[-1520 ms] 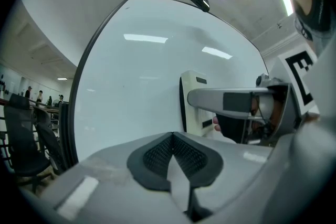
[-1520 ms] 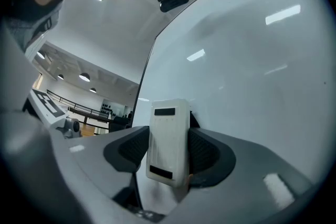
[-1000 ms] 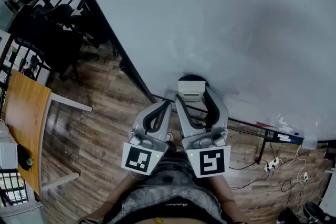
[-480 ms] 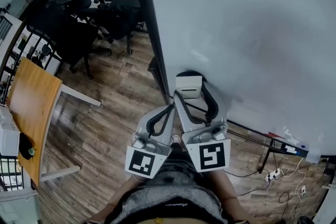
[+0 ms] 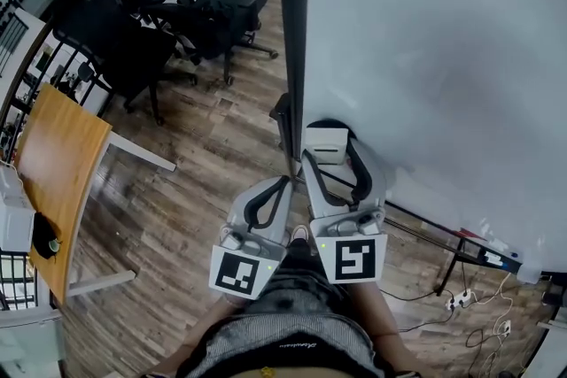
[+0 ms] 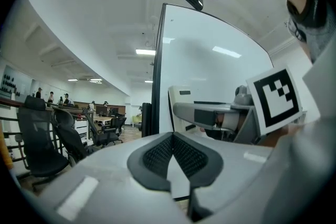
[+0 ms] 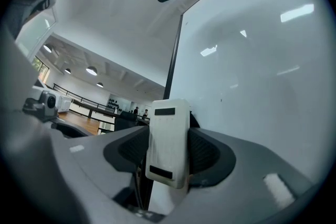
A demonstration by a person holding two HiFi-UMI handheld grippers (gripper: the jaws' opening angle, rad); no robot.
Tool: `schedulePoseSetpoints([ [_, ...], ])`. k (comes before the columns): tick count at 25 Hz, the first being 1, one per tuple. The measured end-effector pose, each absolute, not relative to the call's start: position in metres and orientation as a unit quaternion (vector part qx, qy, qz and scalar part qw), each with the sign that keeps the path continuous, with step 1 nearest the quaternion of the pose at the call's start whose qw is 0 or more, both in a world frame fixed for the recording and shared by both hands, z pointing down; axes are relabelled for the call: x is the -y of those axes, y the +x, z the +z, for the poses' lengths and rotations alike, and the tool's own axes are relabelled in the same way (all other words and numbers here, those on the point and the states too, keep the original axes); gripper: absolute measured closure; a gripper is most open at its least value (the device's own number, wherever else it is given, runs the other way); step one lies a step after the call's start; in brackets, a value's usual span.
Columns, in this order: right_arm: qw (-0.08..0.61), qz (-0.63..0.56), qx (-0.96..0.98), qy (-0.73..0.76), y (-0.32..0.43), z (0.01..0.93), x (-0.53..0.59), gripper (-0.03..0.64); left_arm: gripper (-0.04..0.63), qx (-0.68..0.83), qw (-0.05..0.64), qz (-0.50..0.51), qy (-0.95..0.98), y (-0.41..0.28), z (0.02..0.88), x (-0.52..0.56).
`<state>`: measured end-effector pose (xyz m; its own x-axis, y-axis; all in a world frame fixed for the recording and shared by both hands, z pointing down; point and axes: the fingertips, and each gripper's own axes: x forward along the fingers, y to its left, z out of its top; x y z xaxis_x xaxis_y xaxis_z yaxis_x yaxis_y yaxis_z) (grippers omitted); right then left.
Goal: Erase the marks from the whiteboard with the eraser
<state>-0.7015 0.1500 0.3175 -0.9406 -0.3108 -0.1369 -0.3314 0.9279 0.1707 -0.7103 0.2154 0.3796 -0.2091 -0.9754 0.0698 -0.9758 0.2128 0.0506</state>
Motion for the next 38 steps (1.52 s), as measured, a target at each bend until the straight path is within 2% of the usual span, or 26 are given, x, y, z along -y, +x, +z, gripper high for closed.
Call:
schedulePoseSetpoints([
  [8,-0.019,0.079,-0.982,-0.168,-0.702,0.376,-0.148,0.376,0.592,0.775,0.049,0.012,0.630,-0.714,0.388,-0.218],
  [17,-0.012,0.084,-0.981,-0.172,-0.686,0.373,-0.140,0.376,0.592,0.762,0.053,0.019,0.645,-0.697,0.395,-0.203],
  [26,-0.004,0.082,-0.976,-0.204,-0.626,0.363,-0.115,0.377,0.592,0.745,0.059,0.030,0.663,-0.659,0.401,-0.171],
  [30,-0.015,0.078,-0.973,-0.219,-0.589,0.363,-0.100,0.376,0.592,0.734,0.040,0.035,0.677,-0.632,0.394,-0.150],
  [38,-0.006,0.082,-0.966,-0.243,-0.515,0.350,-0.070,0.376,0.592,0.721,0.046,0.027,0.691,-0.569,0.391,-0.114],
])
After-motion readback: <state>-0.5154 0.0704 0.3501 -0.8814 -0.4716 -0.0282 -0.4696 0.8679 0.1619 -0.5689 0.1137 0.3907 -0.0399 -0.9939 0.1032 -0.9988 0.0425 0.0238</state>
